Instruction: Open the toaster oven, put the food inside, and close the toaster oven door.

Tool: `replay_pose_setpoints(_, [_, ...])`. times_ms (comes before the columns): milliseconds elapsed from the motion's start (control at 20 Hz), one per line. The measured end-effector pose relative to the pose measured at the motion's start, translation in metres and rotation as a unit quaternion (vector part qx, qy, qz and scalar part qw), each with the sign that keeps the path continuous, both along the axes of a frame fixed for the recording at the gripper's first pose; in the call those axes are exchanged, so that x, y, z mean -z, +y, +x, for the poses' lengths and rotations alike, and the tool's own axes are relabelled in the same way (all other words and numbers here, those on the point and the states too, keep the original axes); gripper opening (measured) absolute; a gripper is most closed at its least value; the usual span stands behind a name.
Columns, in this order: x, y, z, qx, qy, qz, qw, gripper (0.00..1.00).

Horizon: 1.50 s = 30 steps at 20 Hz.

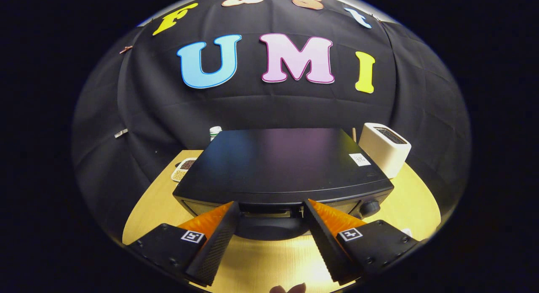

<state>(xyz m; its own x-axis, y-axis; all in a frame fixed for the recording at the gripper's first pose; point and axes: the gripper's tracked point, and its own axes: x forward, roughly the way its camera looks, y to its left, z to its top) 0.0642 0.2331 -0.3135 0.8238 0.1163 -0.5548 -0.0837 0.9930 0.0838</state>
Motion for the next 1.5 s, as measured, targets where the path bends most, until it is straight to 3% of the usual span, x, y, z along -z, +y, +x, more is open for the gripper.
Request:
replay_pose_setpoints(300, [0.006, 0.001, -0.016, -0.009, 0.0, 0.007, 1.0, 1.0])
replay_pose_setpoints(650, [0.021, -0.004, -0.068, 0.005, 0.027, 0.011, 1.0, 1.0])
replay_pose_setpoints(900, [0.043, -0.004, -0.103, -0.007, 0.051, -0.013, 0.999, 0.99])
replay_pose_setpoints(1250, [0.095, -0.006, -0.152, -0.016, 0.149, -0.007, 0.989, 0.99])
replay_pose_setpoints(1500, [0.117, -0.013, -0.179, -0.056, 0.194, -0.003, 0.979, 0.99])
